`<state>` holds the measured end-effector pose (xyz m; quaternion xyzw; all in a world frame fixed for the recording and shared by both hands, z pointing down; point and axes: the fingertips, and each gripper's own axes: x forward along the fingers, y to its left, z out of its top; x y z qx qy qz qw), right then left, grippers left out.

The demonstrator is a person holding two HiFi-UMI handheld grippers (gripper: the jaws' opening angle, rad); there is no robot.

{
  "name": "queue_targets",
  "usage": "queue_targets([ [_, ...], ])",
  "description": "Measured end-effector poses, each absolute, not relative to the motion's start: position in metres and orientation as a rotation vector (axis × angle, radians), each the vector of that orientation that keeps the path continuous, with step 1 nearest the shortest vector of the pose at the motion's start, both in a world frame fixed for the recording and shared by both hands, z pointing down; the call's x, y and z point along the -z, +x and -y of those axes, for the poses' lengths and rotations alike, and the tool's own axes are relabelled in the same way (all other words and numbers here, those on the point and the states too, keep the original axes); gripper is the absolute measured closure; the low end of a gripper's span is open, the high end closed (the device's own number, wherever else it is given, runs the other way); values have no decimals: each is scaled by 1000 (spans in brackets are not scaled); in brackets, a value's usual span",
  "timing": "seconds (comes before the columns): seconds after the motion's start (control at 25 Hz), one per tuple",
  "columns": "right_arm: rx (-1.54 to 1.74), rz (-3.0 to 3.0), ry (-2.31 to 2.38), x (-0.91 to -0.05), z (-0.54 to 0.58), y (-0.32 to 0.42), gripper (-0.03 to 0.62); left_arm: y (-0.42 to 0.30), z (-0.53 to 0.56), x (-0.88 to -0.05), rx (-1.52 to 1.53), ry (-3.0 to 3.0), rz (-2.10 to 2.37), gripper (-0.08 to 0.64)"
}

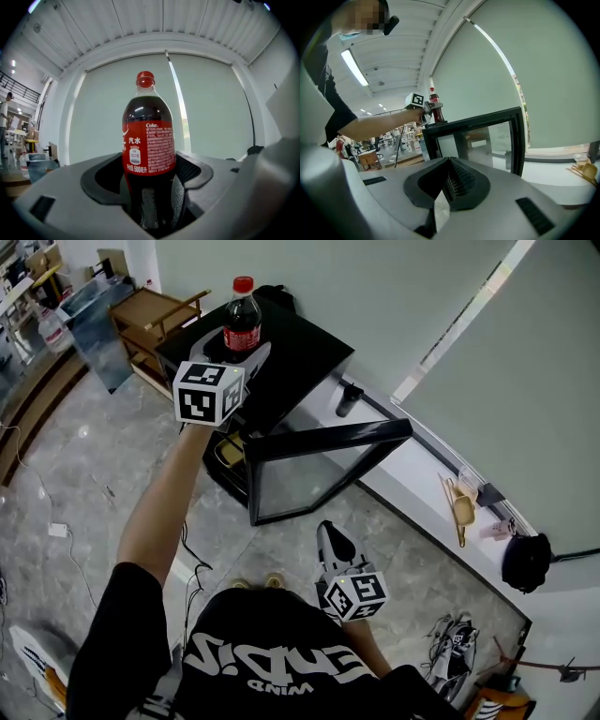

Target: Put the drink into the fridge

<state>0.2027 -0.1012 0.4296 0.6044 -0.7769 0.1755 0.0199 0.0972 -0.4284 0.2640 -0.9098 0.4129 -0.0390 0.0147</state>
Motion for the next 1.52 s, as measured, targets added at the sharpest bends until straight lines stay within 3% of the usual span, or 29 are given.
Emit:
queue_targets([
  [0.56,-561,2426,1854,-432,107,207,568,96,414,-258,134,-2882,-1267,247],
  [1.2,-509,2590,1608,-426,122,152,568,-30,332,-249,133,-2778,-1453,247],
  [1.52,-479,2671,1435,-427,118,108,568,-64,288,-285,179,-2767,-1481,247],
])
